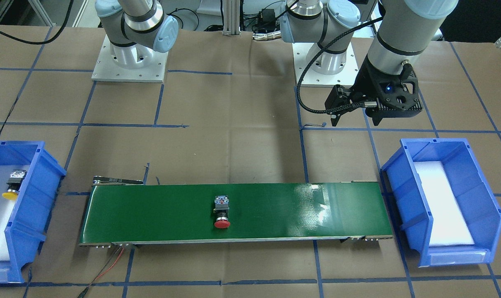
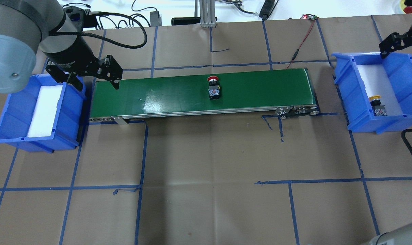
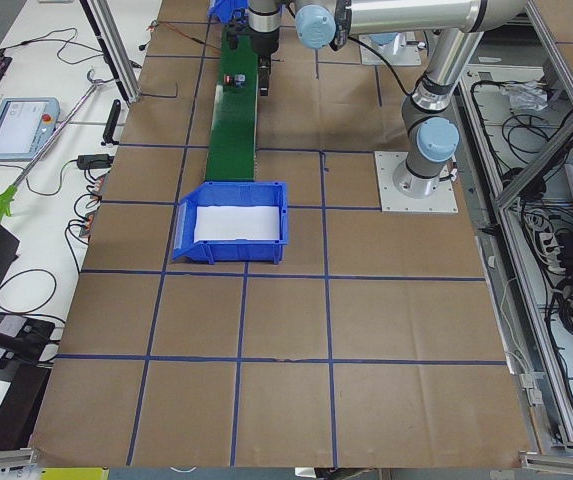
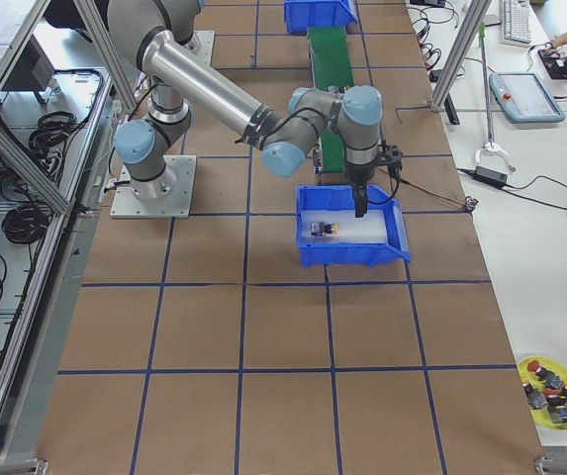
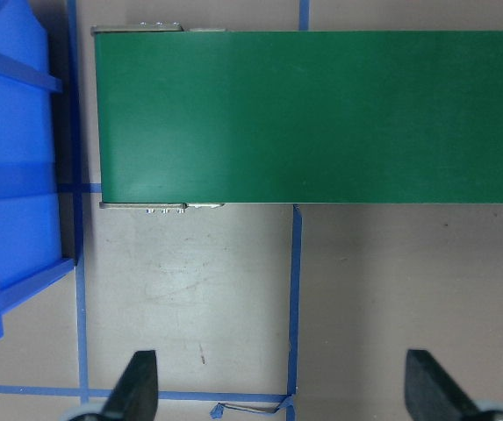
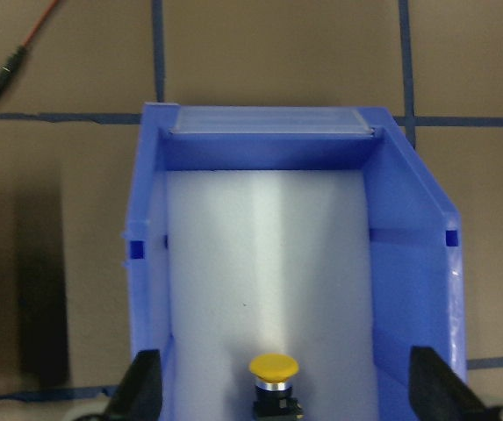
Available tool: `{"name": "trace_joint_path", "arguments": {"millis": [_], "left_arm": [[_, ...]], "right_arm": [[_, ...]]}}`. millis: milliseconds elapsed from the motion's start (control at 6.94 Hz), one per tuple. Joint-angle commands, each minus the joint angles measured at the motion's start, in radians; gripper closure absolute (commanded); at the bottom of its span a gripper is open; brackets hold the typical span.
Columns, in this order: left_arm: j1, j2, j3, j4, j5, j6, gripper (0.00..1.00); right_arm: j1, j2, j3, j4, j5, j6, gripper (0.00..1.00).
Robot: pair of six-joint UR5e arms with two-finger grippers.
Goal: Transport two buttons from left to right
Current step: 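Lower the yellow button onto the foam and open the right gripper, then move the right gripper back over the conveyor toward the red button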
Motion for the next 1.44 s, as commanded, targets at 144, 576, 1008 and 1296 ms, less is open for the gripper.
{"name": "trace_joint_path", "arguments": {"millis": [144, 576, 1008, 1296], "left_arm": [[0.000, -0.001, 0.000, 0.001, 0.000, 0.002, 0.00], [0.000, -0.001, 0.000, 0.001, 0.000, 0.006, 0.00], [0.000, 0.000, 0.000, 0.001, 0.000, 0.006, 0.00], [0.000, 0.000, 0.000, 0.001, 0.001, 0.006, 0.00]], "right_arm": [[0.203, -0.114, -0.016, 0.140, 0.006, 0.302, 0.01], [0.404, -0.172, -0.004, 0.180, 0.005, 0.555, 0.01], [0.453, -0.170, 0.025, 0.197, 0.044, 0.577, 0.01], [0.453, -0.178, 0.068, 0.196, 0.089, 0.564, 0.01]]}}
